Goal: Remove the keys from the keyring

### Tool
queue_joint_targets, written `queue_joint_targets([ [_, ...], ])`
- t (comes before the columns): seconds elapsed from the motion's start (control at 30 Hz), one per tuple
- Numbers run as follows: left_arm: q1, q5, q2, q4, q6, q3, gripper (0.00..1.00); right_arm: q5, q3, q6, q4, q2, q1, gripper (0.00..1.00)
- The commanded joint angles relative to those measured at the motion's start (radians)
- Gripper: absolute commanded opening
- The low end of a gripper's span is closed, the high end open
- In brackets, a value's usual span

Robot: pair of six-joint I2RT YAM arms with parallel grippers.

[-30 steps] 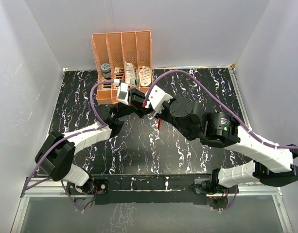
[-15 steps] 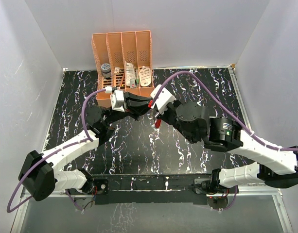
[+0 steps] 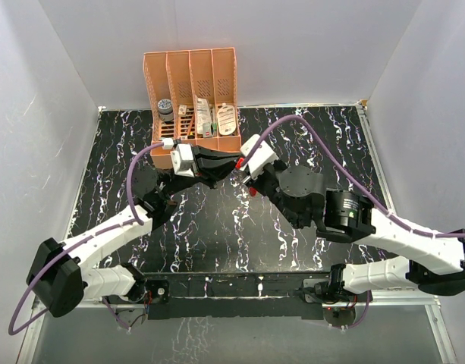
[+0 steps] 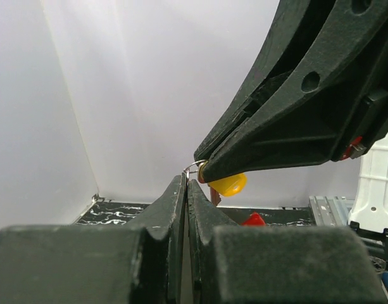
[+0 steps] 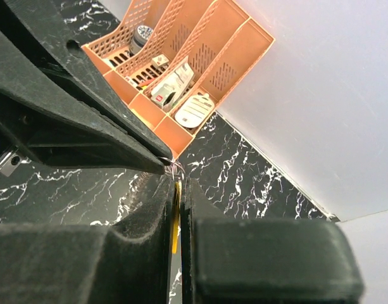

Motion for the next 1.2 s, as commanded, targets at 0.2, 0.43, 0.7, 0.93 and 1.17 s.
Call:
queue_joint_targets([
  [0.2, 0.021, -0.086, -0.095, 0.083, 0.040, -0.008, 0.00, 0.217, -0.029, -0.025, 0.048, -0.123, -0.019, 0.00],
  [0.43, 0.021, -0.066, -0.068, 0.055, 0.003, 0.029, 0.00, 0.223, -0.047, -0.031, 0.072, -0.116, -0.019, 0.00],
  [0.7, 0.020, 0.038, 0.066, 0.027, -0.163, 0.146, 0.29, 0.202, -0.043, -0.039, 0.083, -0.120, -0.019, 0.00],
  [0.93, 0.020, 0.089, 0.123, 0.109, -0.223, 0.155, 0.56, 0.183, -0.047, -0.038, 0.087, -0.110, -0.019, 0.00],
  [1.17, 0.021, 0.083, 0.158, 0.172, -0.269, 0.174, 0.54, 0.161, -0.040, -0.038, 0.078, -0.103, -0.019, 0.00],
])
